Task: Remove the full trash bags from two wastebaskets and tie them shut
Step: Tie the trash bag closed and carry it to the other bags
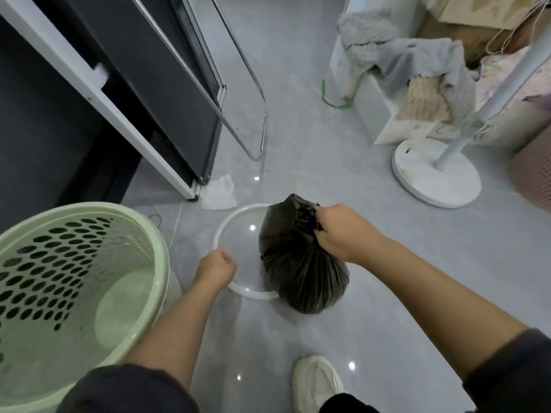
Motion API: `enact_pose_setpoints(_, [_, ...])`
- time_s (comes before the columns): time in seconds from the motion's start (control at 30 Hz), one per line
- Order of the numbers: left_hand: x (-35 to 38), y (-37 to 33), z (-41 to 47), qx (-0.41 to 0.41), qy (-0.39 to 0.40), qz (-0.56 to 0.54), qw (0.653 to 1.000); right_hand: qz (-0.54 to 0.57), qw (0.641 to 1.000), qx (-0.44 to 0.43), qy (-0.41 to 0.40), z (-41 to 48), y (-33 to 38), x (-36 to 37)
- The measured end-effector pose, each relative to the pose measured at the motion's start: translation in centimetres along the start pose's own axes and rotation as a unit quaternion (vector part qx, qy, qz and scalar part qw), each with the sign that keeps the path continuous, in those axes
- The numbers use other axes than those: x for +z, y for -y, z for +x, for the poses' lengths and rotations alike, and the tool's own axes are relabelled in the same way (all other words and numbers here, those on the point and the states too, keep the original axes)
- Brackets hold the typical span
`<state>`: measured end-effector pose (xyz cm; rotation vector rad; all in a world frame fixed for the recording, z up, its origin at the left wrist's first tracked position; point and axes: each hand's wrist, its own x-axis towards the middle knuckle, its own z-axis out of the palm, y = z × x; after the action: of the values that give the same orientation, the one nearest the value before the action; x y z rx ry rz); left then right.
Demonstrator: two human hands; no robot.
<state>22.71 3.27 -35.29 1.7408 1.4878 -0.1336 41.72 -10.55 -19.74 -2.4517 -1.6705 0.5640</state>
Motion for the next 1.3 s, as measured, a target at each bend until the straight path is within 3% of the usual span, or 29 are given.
enact_pose_setpoints(0.1, [1.5, 1.8, 1.5, -0.068, -0.008, 0.036, 0.997, 0.013, 0.999, 0.022, -0.028, 0.4, -0.9, 1.1])
enact_pose_setpoints(0.2, [2.7, 3.0, 2.8, -0.13, 0.002, -0.006, 0.991, 0.034, 0.999, 0.029, -0.032, 1.1, -1.2, 2.5])
enact_pose_setpoints(0.5, [4.8, 4.2, 4.9, -0.168, -0.003, -0.013, 0.986, 0.069, 0.997, 0.022, -0.024, 2.6, -0.7, 5.9])
enact_pose_setpoints(0.67, [5.6, 4.1, 5.8, -0.148, -0.004, -0.025, 0.989, 0.077, 0.996, 0.033, -0.017, 2.4, -1.0, 6.5])
enact_pose_setpoints(0.87, [5.4, 1.5, 4.8, -0.137, -0.067, -0.088, 0.984, 0.062, 0.996, 0.053, -0.028, 1.7, -1.5, 6.0])
enact_pose_setpoints(0.97, [4.1, -0.5, 3.3, -0.085, -0.112, -0.1, 0.985, 0.029, 0.996, 0.065, -0.049, 1.4, -1.3, 4.7])
enact_pose_setpoints(1.1, [0.7, -3.4, 0.5, 0.077, -0.164, -0.015, 0.983, -0.025, 0.994, 0.077, -0.072, 1.0, -0.4, 1.7])
enact_pose_setpoints(1.3, [-5.8, -7.1, -3.7, 0.27, -0.234, 0.117, 0.927, -0.058, 0.994, 0.068, -0.061, 0.3, 2.0, -1.9])
